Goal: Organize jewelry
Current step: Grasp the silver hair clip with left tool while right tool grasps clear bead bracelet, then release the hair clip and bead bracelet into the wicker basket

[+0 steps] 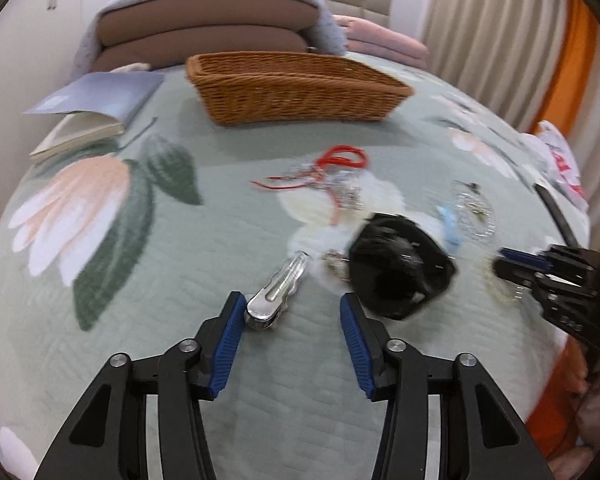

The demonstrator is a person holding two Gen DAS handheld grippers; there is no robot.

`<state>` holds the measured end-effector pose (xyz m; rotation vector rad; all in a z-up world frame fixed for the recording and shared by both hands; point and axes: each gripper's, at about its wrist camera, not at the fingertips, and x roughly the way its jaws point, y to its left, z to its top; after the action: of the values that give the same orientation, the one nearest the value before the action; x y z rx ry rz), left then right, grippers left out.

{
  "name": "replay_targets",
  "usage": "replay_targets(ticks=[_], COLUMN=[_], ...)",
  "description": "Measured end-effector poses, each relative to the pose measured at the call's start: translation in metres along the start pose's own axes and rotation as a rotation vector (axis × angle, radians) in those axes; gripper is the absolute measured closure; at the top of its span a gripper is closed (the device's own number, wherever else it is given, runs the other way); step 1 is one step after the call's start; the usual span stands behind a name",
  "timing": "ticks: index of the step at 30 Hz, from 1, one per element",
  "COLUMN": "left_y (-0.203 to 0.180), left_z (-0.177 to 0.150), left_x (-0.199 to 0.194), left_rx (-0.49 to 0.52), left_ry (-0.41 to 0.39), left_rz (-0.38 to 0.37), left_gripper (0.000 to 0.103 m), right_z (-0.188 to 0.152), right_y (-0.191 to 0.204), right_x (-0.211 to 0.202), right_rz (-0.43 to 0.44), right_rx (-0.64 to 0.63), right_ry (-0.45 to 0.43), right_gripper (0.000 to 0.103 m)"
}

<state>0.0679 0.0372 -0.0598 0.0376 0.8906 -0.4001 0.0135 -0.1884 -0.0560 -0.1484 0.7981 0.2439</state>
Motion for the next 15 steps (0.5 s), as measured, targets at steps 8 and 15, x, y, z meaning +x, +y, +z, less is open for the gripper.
replay_targets(ticks=[8, 15], left_y=[-0.005, -0.006], left_z=[0.005, 0.004], left_x=[0.006, 0.002], left_rx=[0.008, 0.013], left_ry=[0.002, -0.023], left_rz=[0.028, 0.055], left_gripper=[0.065, 0.079], right_z=[0.001, 0.006], right_y=[-0.002, -0.004], right_x=[0.000, -0.012], right_rz=[0.017, 0.052], right_rx=[0.010, 0.031], right_ry=[-0.006, -0.036], right_gripper=[0.091, 0.092])
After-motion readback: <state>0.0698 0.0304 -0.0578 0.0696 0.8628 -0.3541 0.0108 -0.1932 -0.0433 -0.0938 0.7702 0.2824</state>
